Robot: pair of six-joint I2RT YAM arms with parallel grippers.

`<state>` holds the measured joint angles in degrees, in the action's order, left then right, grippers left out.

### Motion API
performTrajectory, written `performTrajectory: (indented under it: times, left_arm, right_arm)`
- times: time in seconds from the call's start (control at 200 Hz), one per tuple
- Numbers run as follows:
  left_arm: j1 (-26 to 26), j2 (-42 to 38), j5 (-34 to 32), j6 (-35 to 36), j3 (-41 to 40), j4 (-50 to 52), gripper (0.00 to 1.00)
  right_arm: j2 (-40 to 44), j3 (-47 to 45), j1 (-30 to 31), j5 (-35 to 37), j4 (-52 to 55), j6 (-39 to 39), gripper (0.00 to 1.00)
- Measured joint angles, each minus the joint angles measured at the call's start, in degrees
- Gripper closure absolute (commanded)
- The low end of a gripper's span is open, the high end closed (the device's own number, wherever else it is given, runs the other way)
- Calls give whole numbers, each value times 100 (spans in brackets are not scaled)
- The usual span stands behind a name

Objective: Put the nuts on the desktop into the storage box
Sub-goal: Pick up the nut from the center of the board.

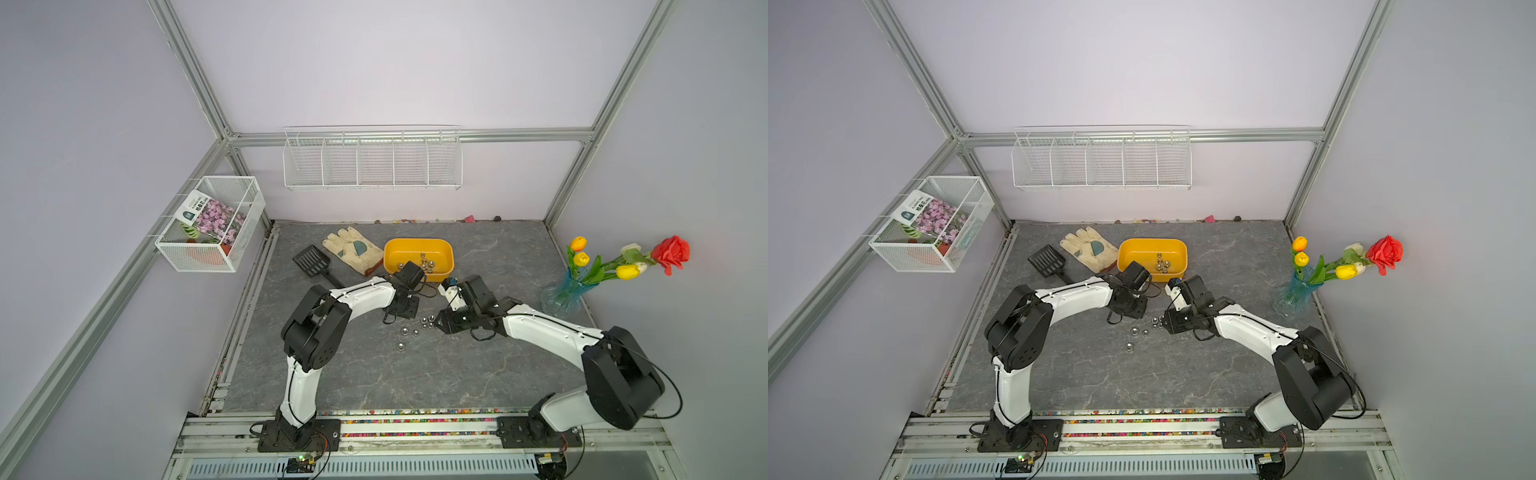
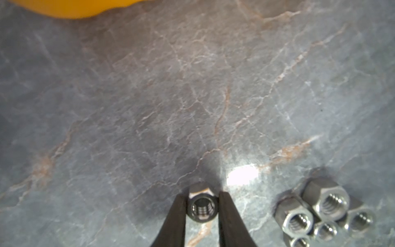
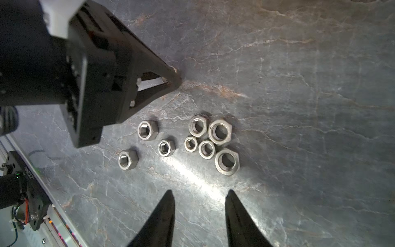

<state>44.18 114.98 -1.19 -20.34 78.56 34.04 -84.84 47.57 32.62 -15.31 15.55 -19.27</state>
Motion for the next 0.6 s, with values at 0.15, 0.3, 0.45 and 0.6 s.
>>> performTrajectory:
  times: [0.15,0.3,0.45,0.6]
  left_arm:
    - [4,0,2,2,0,-13,87]
    - [11,0,-7,7,44,26,88]
    - [24,0,-116,98,310,356,87]
    - [24,-68,-282,229,868,573,87]
  right_arm:
    - [-2,0,0,2,0,0,58]
    - [-2,2,0,4,0,0,58]
    - [-2,13,0,4,4,0,58]
    - [-2,105,-20,-44,7,0,58]
